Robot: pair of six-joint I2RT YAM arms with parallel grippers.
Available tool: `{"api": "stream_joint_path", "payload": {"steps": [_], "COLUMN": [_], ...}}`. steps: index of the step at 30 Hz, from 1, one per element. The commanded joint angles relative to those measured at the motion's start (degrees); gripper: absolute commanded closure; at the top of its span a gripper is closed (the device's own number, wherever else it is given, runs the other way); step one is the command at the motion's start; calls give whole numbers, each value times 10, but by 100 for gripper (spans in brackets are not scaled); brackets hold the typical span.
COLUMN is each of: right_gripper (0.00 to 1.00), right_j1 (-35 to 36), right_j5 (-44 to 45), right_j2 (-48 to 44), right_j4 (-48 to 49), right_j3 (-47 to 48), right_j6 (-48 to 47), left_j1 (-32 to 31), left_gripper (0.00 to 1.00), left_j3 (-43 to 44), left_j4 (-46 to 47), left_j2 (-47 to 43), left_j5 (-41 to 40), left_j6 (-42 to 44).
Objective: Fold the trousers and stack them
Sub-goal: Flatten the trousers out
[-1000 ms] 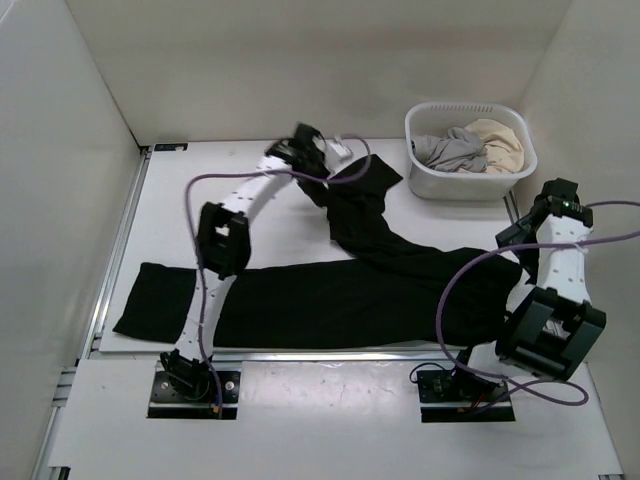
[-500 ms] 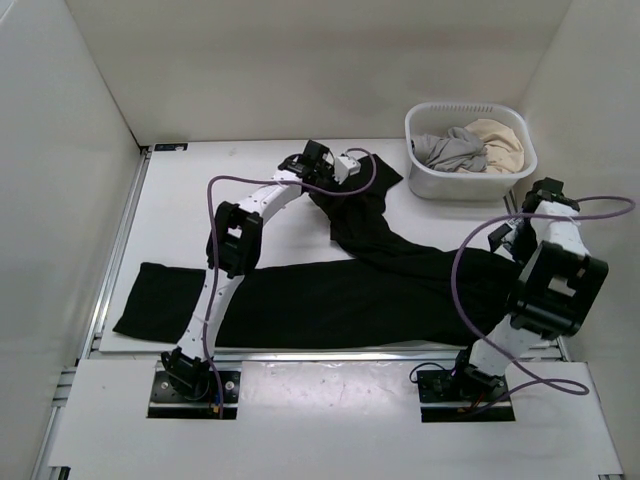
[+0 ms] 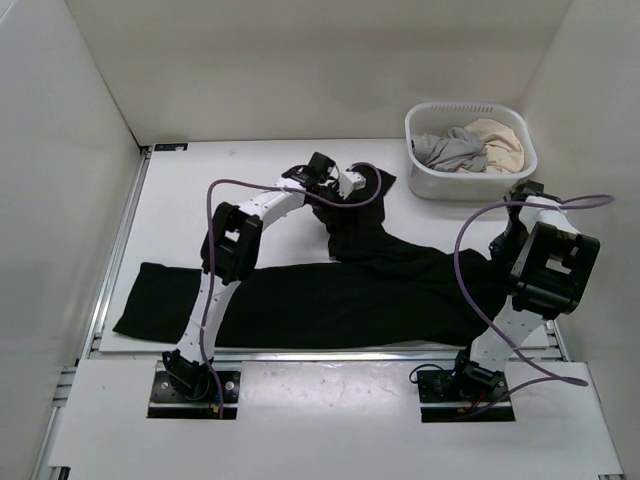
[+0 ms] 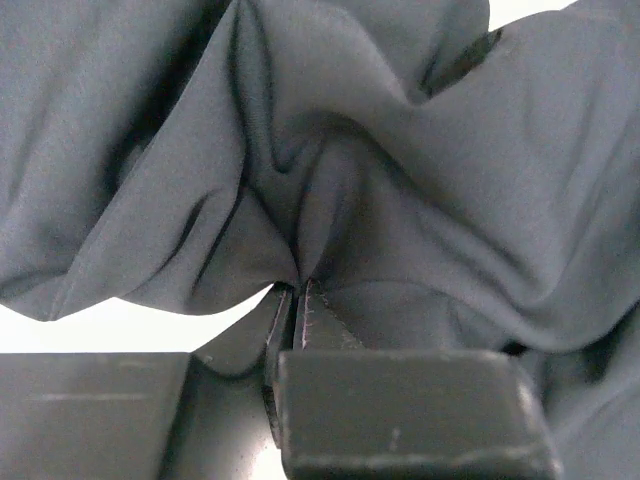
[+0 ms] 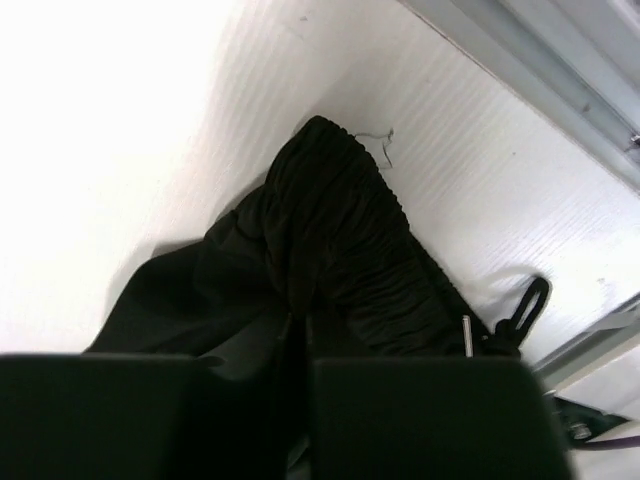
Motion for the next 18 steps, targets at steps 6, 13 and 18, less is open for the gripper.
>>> {"api": "stream_joint_path", "payload": {"steps": [6, 13, 18], "right_gripper": [100, 100, 100], "right_j1": [86, 115, 143], "right_j5": [118, 118, 124], "right_j2": [-94, -114, -102], "right_j4": [-26, -15, -15], "right_j3": [15, 3, 9], "right_j6": [6, -36, -49], "left_j1": [95, 133, 120], "left_gripper": [86, 32, 19], "left_j3": [-158, -152, 16], "left_j4": [-156, -191, -119], "left_j2": [-195, -305, -176], "left_j5": [-61, -24, -24], "left_j6": [19, 47, 22]}}
